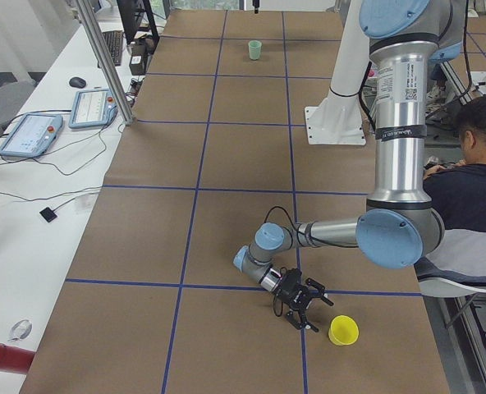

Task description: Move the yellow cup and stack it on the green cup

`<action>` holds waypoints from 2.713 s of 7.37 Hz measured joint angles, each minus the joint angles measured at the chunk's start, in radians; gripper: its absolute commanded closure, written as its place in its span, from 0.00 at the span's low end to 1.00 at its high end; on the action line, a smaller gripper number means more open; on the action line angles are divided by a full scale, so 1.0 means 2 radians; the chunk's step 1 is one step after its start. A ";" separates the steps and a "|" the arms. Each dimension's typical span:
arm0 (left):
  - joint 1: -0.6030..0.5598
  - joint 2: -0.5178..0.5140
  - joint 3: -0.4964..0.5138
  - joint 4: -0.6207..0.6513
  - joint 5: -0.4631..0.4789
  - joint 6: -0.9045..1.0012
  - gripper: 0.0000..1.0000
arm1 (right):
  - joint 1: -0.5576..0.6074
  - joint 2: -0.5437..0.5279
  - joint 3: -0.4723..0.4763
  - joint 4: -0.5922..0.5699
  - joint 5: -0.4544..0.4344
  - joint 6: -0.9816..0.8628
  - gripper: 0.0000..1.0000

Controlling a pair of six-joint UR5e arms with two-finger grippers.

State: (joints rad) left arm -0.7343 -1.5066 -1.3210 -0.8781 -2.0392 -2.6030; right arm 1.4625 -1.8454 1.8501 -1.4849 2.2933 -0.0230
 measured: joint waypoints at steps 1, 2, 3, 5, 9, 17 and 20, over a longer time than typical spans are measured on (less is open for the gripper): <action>0.009 0.003 0.008 -0.004 -0.013 0.000 0.00 | 0.000 0.000 0.000 0.000 0.000 0.000 0.00; 0.013 0.009 0.012 -0.009 -0.020 0.000 0.00 | 0.000 0.000 0.001 0.000 0.000 0.000 0.00; 0.016 0.019 0.014 -0.016 -0.022 0.000 0.00 | 0.000 0.000 0.001 0.000 0.001 0.000 0.00; 0.017 0.034 0.016 -0.027 -0.021 0.000 0.00 | 0.000 0.000 0.001 0.000 0.001 0.000 0.00; 0.018 0.045 0.039 -0.056 -0.018 0.000 0.00 | -0.001 0.000 0.001 0.000 0.001 0.000 0.00; 0.032 0.046 0.050 -0.083 -0.018 0.011 0.61 | -0.002 0.000 0.001 0.000 0.001 0.000 0.00; 0.032 0.064 0.036 -0.081 -0.013 0.035 0.65 | -0.002 0.000 0.001 0.000 0.001 0.000 0.00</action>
State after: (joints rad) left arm -0.6702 -1.3787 -1.2498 -1.0410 -2.0654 -2.5321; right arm 1.4593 -1.8449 1.8515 -1.4855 2.2948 -0.0230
